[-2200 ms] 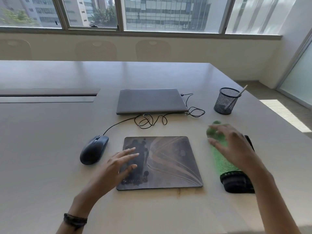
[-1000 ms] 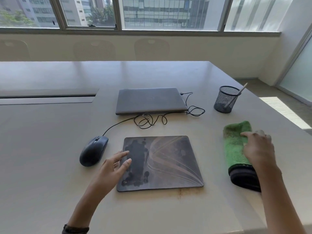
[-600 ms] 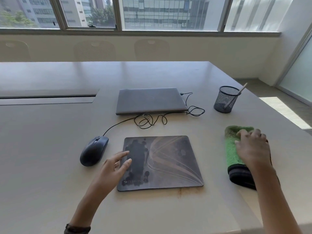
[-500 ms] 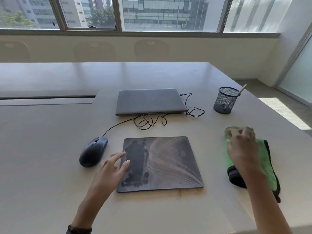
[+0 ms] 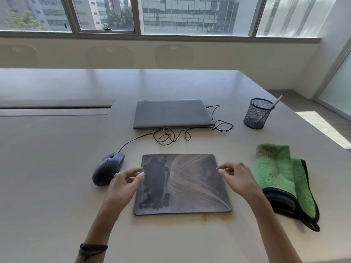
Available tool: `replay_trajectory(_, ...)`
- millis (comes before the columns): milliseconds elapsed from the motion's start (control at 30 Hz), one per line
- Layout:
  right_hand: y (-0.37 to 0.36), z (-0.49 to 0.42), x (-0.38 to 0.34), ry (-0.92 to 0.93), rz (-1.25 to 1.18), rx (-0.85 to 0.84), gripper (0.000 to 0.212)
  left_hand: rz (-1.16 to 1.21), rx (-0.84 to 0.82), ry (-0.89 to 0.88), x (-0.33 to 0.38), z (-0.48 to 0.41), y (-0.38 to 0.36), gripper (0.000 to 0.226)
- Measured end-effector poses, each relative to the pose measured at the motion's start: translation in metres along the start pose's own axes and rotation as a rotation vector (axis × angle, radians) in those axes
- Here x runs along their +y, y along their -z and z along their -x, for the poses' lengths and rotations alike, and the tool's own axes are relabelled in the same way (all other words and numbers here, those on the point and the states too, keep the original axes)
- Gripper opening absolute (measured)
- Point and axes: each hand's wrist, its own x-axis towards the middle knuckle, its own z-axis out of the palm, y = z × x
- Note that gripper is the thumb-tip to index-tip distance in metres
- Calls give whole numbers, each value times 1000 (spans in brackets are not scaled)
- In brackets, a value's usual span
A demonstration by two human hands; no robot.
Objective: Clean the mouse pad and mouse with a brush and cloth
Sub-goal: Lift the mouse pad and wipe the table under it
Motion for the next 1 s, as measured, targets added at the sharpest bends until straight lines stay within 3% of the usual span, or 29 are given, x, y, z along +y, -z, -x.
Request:
replay_trajectory(167, 3, -2, 1, -18, -185, -27, 11, 201, -29, 31, 1, 1, 3, 20)
replay_trajectory(500, 4, -9, -6, -10, -318, -43, 18, 214, -50, -57, 6, -2, 4, 41)
replay_trajectory(1000, 6, -77, -17, -40, -389, -21, 15, 275, -40, -37, 21, -51, -7, 27)
